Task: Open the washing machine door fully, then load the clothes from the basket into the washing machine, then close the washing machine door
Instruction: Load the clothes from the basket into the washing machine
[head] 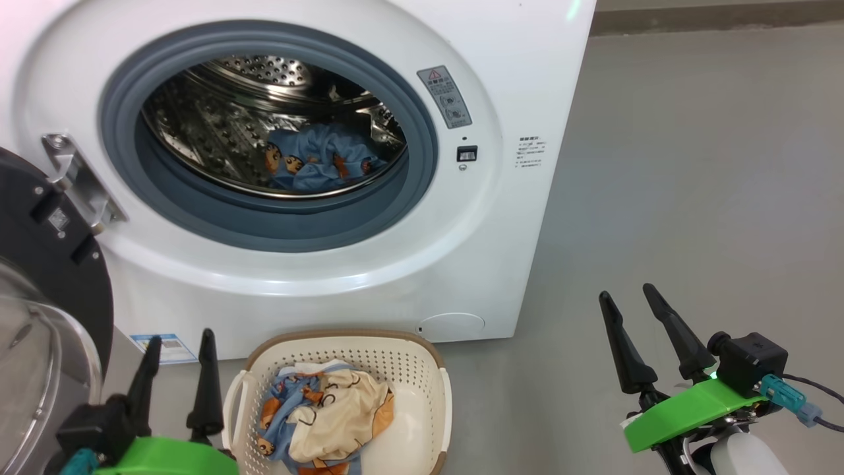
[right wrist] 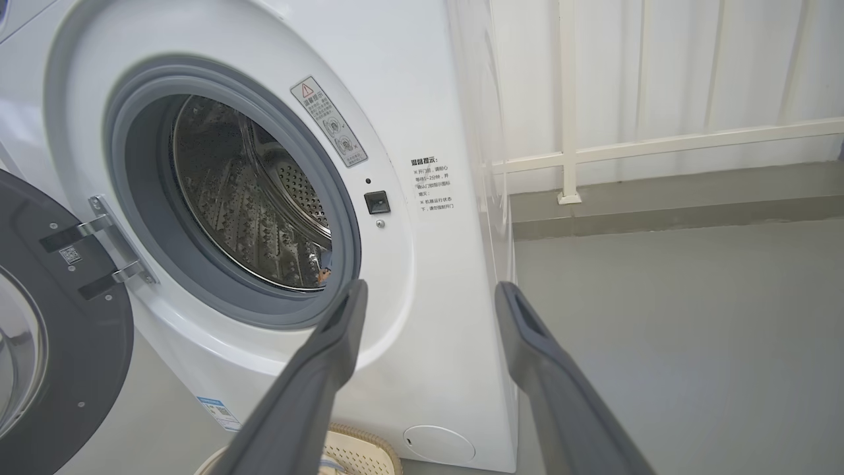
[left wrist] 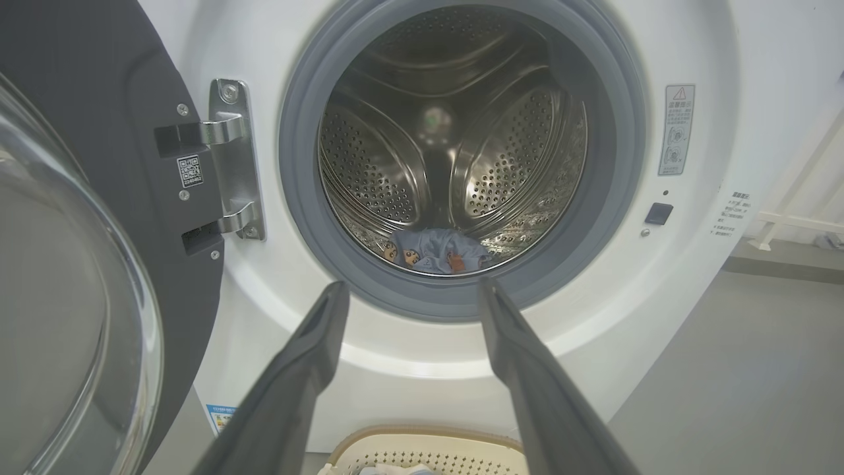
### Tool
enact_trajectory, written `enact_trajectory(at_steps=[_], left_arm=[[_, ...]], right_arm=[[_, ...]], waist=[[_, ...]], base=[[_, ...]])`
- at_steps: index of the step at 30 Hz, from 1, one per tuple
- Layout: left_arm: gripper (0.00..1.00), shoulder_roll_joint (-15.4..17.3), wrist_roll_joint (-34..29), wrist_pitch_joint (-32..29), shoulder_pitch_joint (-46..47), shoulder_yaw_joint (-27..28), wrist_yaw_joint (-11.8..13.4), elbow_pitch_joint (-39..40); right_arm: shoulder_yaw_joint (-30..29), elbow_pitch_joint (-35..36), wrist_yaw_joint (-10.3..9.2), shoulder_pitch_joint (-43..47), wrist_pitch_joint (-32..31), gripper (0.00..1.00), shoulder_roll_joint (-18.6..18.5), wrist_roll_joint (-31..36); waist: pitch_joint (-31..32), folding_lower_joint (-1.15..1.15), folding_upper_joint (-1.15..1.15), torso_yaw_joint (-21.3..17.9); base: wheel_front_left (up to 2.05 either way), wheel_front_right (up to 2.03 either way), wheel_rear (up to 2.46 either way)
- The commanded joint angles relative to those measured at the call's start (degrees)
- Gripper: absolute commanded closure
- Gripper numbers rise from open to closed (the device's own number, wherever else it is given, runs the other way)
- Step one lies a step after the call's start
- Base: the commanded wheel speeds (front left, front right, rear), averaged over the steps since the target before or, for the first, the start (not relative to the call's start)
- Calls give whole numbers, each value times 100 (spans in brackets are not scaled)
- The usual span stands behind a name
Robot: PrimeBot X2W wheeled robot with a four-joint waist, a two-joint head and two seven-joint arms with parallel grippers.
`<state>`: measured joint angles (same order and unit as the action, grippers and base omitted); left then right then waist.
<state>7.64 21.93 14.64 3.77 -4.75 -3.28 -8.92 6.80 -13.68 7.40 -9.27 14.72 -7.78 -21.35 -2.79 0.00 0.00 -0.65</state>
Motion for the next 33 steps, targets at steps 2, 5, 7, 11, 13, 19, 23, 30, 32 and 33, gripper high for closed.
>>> enact_trajectory(at_steps=[2, 5, 7, 11, 13, 19, 23, 30, 32, 33], left_arm=[[0, -5, -93, 36, -12, 260, 16, 193], [0, -98, -149, 36, -76, 304, -11, 231], [0, -141, -193, 36, -96, 326, -30, 253], [0, -192, -265, 36, -98, 390, -81, 280], [0, -216, -288, 36, -96, 413, -107, 278], [0, -279, -361, 36, -90, 468, -165, 250], [0, -309, -425, 36, -98, 511, -192, 261], [0, -348, -455, 36, -96, 560, -236, 234], [0, -359, -458, 36, -97, 566, -249, 211], [0, -363, -458, 36, -97, 566, -255, 195]], right_arm=[[130, 180, 9, 10, 28, 0, -78, -45], [85, 223, 9, 43, 28, 0, -118, -40], [27, 247, 9, 53, 28, 0, -146, -26], [-17, 278, 9, 35, 28, 0, -178, 2], [-23, 286, 9, 25, 28, 0, -181, 13], [-5, 277, 9, 10, 28, 0, -160, 39], [16, 266, 9, 0, 28, 0, -145, 39], [52, 237, 9, -24, 28, 0, -122, 48], [61, 229, 9, -35, 28, 0, -117, 54], [65, 227, 9, -39, 28, 0, -115, 57]], waist=[[49, 0, 0, 39], [52, 0, 0, 67], [48, 0, 0, 81], [21, 0, 0, 84], [13, 0, 0, 82], [3, 0, 0, 65], [-5, 0, 0, 47], [-44, 0, 0, 19], [-57, 0, 0, 3], [-64, 0, 0, -4]], base=[[0, 0, 0], [0, 0, 0], [0, 0, 0], [0, 0, 0], [0, 0, 0], [0, 0, 0], [0, 0, 0], [0, 0, 0], [0, 0, 0], [0, 0, 0]])
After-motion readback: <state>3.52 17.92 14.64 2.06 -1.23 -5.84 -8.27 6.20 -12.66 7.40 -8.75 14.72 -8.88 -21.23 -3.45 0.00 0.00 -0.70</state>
